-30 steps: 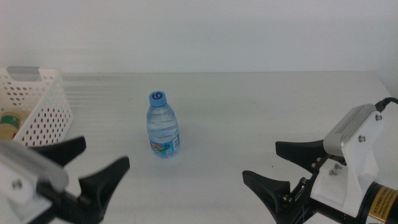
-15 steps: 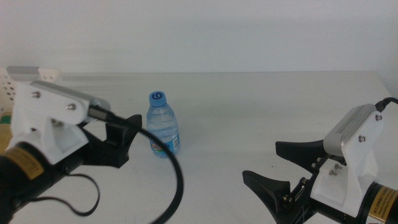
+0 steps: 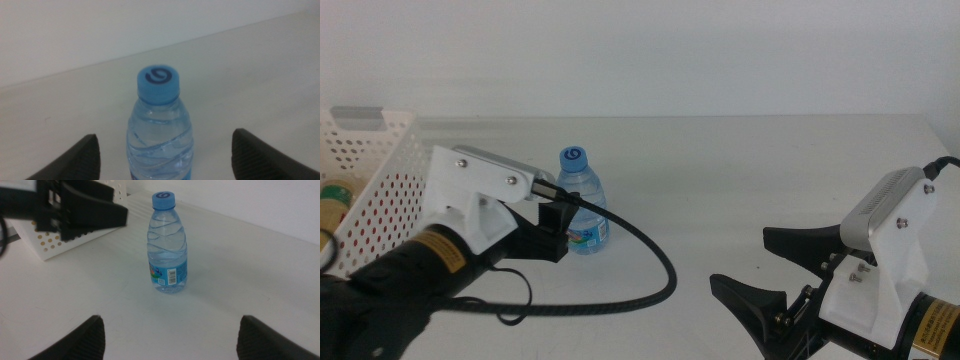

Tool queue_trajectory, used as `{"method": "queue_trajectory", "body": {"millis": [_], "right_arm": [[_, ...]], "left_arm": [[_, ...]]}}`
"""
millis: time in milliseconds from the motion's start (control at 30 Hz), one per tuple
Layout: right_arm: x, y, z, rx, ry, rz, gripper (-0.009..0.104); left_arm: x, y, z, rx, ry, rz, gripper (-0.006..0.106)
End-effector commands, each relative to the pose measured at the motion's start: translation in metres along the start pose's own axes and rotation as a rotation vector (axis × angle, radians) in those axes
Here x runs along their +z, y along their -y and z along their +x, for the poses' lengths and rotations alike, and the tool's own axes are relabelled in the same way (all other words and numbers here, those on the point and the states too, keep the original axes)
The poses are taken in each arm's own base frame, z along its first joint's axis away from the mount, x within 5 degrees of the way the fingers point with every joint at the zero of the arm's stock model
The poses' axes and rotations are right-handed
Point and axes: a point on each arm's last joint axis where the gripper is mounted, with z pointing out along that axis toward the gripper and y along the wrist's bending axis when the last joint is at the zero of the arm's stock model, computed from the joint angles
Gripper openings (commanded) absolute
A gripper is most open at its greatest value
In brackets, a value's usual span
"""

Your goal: Use arms to grab the bottles and put them into the dustbin to the left of the table.

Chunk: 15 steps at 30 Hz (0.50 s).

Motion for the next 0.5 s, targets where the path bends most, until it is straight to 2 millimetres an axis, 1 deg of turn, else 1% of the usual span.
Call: {"method": "queue_trajectory", "body": {"millis": [0, 167, 467], "right_arm": [[-0.002, -0.002, -0.016, -0.017, 0.105, -0.019, 0.076], [-0.002, -0.002, -0.016, -0.017, 0.105, -0.019, 0.076], [-0.002, -0.002, -0.016, -0.017, 0.105, -0.019, 0.076]], "left_arm": [[0.007, 0.0, -0.017, -0.017, 0.153, 0.005, 0.082], [0.025, 0.0, -0.002, -0.044, 0.179, 0.008, 0.082], [0.041, 0.0, 0.016, -0.058, 0.216, 0.021, 0.082]]}}
